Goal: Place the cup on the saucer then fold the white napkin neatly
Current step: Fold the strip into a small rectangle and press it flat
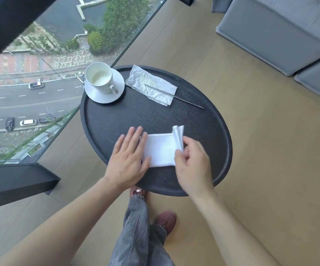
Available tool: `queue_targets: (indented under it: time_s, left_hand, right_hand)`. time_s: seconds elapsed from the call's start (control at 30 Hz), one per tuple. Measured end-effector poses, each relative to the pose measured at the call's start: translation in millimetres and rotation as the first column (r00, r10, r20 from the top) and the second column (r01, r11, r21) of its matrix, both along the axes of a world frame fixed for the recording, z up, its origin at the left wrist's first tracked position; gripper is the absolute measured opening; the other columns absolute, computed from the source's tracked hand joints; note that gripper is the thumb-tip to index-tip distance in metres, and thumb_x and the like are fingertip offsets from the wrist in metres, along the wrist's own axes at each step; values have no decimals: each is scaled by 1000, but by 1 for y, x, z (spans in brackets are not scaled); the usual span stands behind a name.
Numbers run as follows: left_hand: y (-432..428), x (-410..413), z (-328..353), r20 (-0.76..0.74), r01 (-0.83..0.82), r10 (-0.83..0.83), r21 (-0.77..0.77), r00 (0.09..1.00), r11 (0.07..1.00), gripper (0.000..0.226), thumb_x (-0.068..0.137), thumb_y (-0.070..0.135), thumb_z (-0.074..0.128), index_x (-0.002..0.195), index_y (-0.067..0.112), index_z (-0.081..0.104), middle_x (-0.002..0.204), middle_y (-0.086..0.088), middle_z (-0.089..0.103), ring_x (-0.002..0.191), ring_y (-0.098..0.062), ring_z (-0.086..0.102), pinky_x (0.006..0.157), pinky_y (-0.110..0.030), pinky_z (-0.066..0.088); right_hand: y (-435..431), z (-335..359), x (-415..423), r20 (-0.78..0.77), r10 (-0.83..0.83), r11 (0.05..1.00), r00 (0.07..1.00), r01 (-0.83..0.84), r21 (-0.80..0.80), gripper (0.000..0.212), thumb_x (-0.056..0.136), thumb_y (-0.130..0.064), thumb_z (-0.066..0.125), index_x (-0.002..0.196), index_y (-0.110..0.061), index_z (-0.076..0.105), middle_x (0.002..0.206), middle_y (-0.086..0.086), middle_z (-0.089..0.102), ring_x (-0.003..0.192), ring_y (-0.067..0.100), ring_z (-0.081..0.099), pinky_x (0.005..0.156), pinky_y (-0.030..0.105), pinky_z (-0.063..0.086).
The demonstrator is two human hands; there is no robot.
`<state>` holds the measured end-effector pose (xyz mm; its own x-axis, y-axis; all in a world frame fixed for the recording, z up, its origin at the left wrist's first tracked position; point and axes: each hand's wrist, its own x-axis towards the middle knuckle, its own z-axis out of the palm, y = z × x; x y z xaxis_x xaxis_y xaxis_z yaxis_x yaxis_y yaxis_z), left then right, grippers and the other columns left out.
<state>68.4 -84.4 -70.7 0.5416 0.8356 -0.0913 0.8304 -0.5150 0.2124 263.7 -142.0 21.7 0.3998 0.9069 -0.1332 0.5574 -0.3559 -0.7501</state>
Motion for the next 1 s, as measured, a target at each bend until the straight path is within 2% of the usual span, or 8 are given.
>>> queue_targets:
  time_s: [0.17,0.3,0.43,0.53,0.63,0.77,0.93,1.0]
  left_hand:
    - [5,-16,-1,-86,-28,18,-120,996,992,71,103,58,28,164,21,27,173,-5,19,160,-29,10,127,-51,12]
    - [3,-17,5,-32,-87,83,-175,996,981,67,104,51,24,165,21,22,174,-5,11,161,-28,3,128,-50,9]
    - [-5,-6,20,166,-252,272,-131,948,959,67,96,24,40,158,-1,32,168,-20,28,158,-34,22,126,-51,20]
    - [-21,16,20,203,-120,126,-41,971,992,68,96,23,43,158,-2,32,169,-20,26,158,-33,20,127,-49,18]
    - [-30,34,6,102,-76,83,-69,991,995,69,104,37,36,162,1,23,172,-15,15,160,-29,9,128,-49,12]
    - [-28,33,-15,1,-108,109,-113,994,988,73,106,46,30,163,4,11,173,-12,3,160,-26,-1,129,-52,7]
    - [-22,28,-13,-12,-55,54,-213,998,976,73,106,48,21,161,9,-5,172,-9,-12,159,-24,-16,129,-48,-2]
    - [-14,25,-2,-27,-27,22,-231,999,973,71,106,42,24,164,7,3,174,-10,-3,161,-28,-5,129,-47,5]
  right_hand:
    - [12,-20,-66,192,149,984,970,-125,-130,48,97,-17,55,143,-7,49,118,12,60,105,33,58,88,42,44]
    - [11,-44,-86,215,282,939,935,-223,-262,56,102,-28,48,152,-8,35,123,11,58,110,32,57,89,43,41]
    - [-1,-51,-64,310,260,965,914,-240,-101,46,96,-16,45,140,-4,54,105,13,61,94,38,58,75,47,43]
    - [-2,-57,-33,470,259,961,844,-273,-41,50,94,-18,44,142,-8,53,125,12,60,114,33,53,85,47,43]
    - [3,-69,-8,501,431,902,751,-377,-210,62,99,-28,39,157,-8,28,166,10,27,153,25,20,116,41,25]
    - [6,-88,5,466,592,804,657,-446,-393,72,103,-42,31,161,-9,5,170,7,-4,156,20,-2,125,41,11]
    - [7,-85,1,472,618,782,629,-429,-452,74,103,-46,26,160,-7,-2,169,9,-9,156,23,-5,125,43,9]
    - [14,-74,2,513,632,774,581,-428,-467,78,102,-49,34,160,-4,7,170,14,6,156,28,8,122,44,18]
